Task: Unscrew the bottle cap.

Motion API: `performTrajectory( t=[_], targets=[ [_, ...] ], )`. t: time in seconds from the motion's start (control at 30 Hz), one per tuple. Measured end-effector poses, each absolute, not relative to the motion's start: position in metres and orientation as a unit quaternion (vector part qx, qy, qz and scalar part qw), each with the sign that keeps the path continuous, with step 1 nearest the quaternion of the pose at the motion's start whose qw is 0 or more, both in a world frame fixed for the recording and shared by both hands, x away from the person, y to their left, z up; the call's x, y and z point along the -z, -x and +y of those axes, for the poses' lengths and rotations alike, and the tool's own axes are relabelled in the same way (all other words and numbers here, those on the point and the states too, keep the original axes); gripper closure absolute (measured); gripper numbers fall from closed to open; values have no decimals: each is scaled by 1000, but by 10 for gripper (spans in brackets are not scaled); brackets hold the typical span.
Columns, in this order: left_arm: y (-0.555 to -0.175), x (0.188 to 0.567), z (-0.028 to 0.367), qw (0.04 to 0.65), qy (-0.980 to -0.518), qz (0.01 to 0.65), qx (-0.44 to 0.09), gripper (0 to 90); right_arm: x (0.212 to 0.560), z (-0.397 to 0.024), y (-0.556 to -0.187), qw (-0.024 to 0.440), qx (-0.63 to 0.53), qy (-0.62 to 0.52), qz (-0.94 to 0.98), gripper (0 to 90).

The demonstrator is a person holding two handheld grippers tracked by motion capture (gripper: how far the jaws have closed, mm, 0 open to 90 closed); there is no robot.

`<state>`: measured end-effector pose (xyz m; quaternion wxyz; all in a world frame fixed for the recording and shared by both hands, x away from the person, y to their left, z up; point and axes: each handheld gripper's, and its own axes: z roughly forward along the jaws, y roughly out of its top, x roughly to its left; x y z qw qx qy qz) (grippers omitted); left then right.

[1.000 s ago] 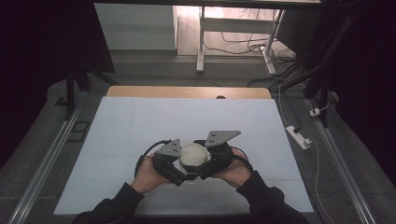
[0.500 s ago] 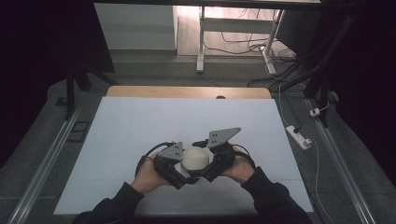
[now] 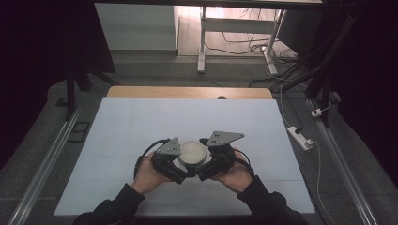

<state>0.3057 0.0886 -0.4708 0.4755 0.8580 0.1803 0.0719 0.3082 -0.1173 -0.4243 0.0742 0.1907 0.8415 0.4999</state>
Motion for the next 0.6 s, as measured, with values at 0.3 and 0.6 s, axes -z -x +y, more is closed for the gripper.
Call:
performTrajectory(
  t=[0.3, 0.6],
  targets=[
    [-303, 470, 85, 471, -860, 180, -77, 75, 433, -110, -305, 99, -502, -210, 833, 61],
    [-302, 467, 87, 474, -865, 152, -59, 75, 430, -115, -305, 83, -506, -177, 840, 68]
  ],
)
